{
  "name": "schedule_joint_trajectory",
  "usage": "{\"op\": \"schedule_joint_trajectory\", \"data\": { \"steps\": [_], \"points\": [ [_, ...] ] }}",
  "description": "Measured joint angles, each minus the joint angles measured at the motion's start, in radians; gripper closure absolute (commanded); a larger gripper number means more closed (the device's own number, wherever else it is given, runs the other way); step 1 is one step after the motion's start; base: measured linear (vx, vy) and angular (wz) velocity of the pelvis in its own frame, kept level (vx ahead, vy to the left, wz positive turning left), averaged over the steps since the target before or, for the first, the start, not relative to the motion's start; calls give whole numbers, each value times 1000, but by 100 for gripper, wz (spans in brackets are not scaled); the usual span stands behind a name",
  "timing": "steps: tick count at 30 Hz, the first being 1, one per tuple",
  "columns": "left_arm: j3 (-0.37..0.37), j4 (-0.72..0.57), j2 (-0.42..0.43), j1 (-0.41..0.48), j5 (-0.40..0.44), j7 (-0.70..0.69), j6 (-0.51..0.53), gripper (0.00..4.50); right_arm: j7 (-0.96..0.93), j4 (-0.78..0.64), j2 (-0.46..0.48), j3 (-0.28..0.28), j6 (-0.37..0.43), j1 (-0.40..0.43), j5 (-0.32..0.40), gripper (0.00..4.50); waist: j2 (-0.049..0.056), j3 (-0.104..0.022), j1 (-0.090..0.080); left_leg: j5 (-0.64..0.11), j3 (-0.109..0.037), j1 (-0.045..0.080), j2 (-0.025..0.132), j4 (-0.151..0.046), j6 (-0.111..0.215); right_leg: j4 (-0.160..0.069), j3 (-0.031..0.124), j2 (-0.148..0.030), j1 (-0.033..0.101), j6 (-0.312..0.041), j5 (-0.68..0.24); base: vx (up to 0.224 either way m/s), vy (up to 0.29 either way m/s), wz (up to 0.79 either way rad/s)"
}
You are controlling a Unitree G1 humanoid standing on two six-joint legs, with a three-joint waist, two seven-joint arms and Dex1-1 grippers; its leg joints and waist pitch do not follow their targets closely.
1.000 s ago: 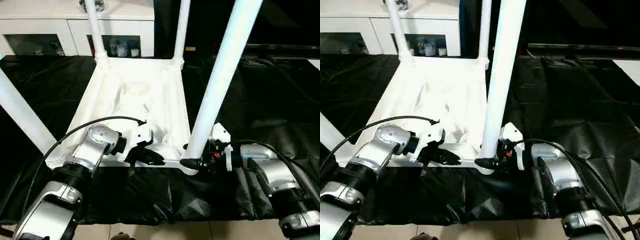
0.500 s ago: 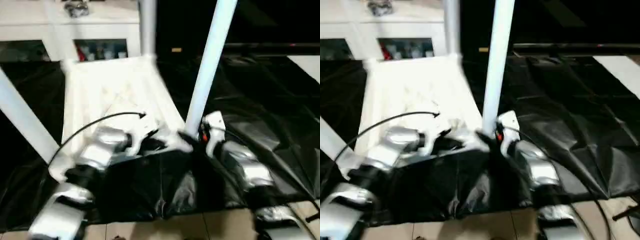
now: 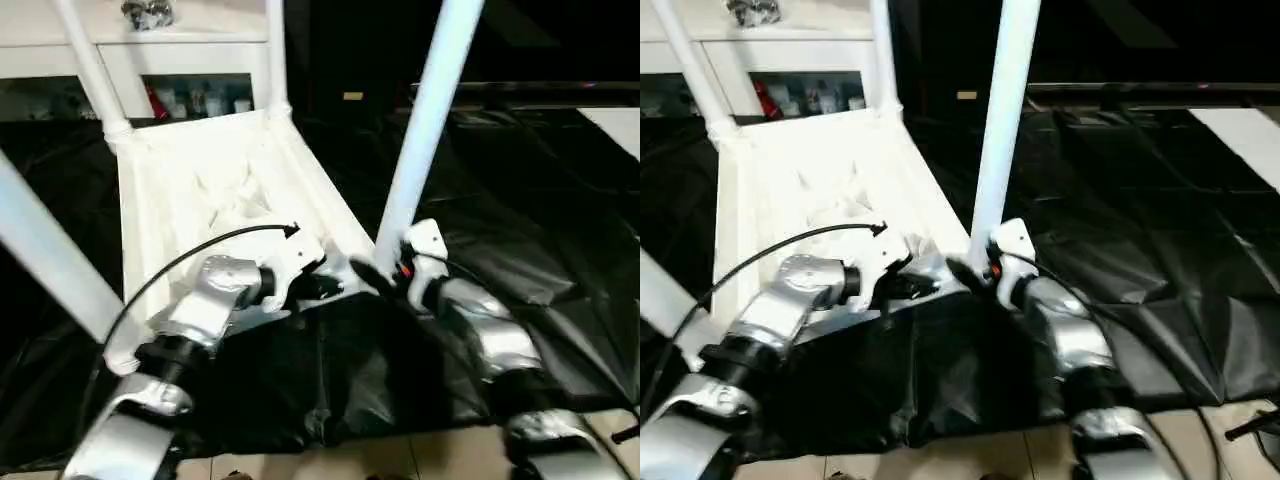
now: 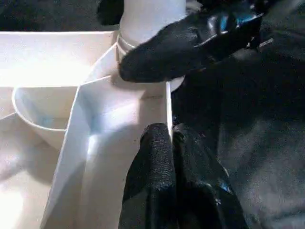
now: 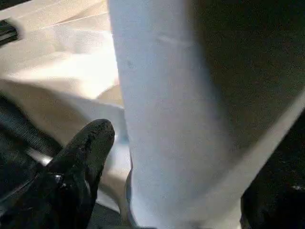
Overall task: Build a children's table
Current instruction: Rotate leg to tighten
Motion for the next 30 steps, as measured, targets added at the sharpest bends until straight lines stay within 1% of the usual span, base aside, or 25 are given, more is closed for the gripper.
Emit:
{"op": "schedule_joint_trajectory", "data": {
  "steps": [1, 2, 5, 8, 11, 12, 13, 15, 18, 21, 25, 30],
  "points": [
    [-4, -1, 9, 0, -2, -26, -11, 450, 51, -16, -20, 7, 4, 8, 5, 61, 0, 0, 2, 0, 0, 0, 0, 0, 1, 0, 0, 0, -1, 0, -1, 0, 0, 0],
    [-11, -1, 24, 0, -6, -63, -23, 450, 119, -36, -50, 22, 13, 17, 14, 61, 1, 0, 7, 1, 0, -1, 0, -1, 3, 0, -1, 0, -1, -1, -1, 0, 0, 0],
    [-25, -1, 57, 0, -16, -153, -46, 450, 281, -83, -119, 63, 34, 38, 44, 61, 2, 1, 31, 1, 0, -1, 1, 0, 3, 1, -1, 0, -1, -1, -1, 0, 0, 0],
    [-40, -1, 81, 0, -19, -213, -62, 450, 392, -106, -162, 95, 59, 42, 65, 61, 5, 2, 38, 0, 2, -1, 1, 2, 0, 2, 1, 0, 1, -1, -1, 0, 0, 0],
    [-54, -1, 91, -1, -19, -245, -74, 450, 456, -113, -185, 108, 76, 43, 76, 61, 6, 2, 40, 0, 3, -1, 1, 3, 0, 2, 3, -1, 3, -2, -1, 0, 0, 0],
    [-61, -1, 95, -2, -19, -254, -81, 450, 475, -115, -192, 112, 83, 43, 78, 86, 5, 2, 41, 0, 3, -1, 1, 4, 0, 2, 3, -1, 3, -2, -1, 0, 0, 0],
    [-63, -1, 96, -3, -19, -258, -83, 450, 486, -119, -195, 112, 93, 43, 79, 86, 5, 2, 41, 0, 3, -1, 1, 4, 0, 2, 3, -1, 4, -2, -1, 0, 0, 0],
    [-65, -1, 97, -3, -21, -269, -86, 450, 502, -123, -204, 113, 104, 43, 79, 99, 5, 2, 44, 0, 3, -1, 1, 5, 0, 4, 3, -1, 4, -2, -1, 0, 0, 0],
    [-65, -3, 103, -2, -26, -283, -86, 450, 515, -136, -210, 117, 124, 44, 80, 130, 5, 2, 46, 0, 3, -1, 1, 6, 0, 7, 3, -1, 3, 0, -2, 0, 0, 0],
    [-68, -16, 108, 2, -28, -296, -83, 450, 520, -152, -212, 118, 139, 53, 87, 141, 5, 2, 50, 0, 2, -1, 1, 6, -1, 9, 2, -1, 2, 1, -3, 0, 0, 0],
    [-69, -29, 111, 12, -33, -307, -81, 450, 522, -187, -215, 117, 152, 79, 97, 178, 5, 2, 55, 0, 2, -1, 1, 6, -1, 9, 2, -1, 2, 1, -3, 0, 0, 0],
    [-65, -30, 108, 16, -37, -295, -62, 450, 475, -211, -197, 103, 131, 113, 95, 190, 7, 1, 53, 0, 2, 0, 1, 7, -1, 9, 3, -1, 3, 1, -3, 0, 0, 0]
  ]
}}
